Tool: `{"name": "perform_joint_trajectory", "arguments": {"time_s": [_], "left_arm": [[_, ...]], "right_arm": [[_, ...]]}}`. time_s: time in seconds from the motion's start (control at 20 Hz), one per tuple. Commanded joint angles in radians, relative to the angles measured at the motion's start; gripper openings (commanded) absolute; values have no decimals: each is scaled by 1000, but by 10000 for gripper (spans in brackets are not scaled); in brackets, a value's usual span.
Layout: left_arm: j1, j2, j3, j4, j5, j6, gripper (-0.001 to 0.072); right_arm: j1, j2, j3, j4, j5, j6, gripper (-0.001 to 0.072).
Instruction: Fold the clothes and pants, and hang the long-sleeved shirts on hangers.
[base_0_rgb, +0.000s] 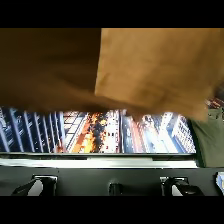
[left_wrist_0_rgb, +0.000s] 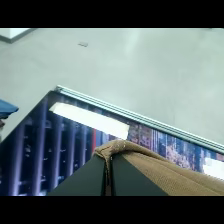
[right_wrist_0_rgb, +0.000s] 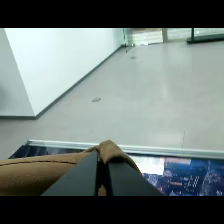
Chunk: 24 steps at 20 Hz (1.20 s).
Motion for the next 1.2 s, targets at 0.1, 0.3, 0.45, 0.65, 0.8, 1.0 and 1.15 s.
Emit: {"name": "perform_joint_trajectory", "arguments": {"time_s": [0.1, 0.3, 0.45, 0.65, 0.8, 1.0, 1.15], "left_arm": [[-2, -36, -155, -72, -43, 51, 14], [-56, -182, -414, -115, 36, 98, 14], [-126, -365, -592, -113, 227, 106, 14], [-217, -692, -603, -84, 412, 105, 14], [-244, -901, -496, -84, 509, 62, 13], [-244, -1031, -328, -84, 520, 33, 14], [-245, -1020, -311, -84, 438, 33, 14]], "right_arm": [[1, -105, -65, -5, -82, 102, 30], [3, -348, -191, 84, -84, 138, 30], [52, -589, -206, 56, -61, 111, 30], [119, -893, -206, 6, 137, 97, 30], [120, -1037, -206, 8, 325, 126, 30], [118, -1088, -206, -40, 455, 126, 30], [116, -1084, -185, -125, 381, 180, 30]]}}
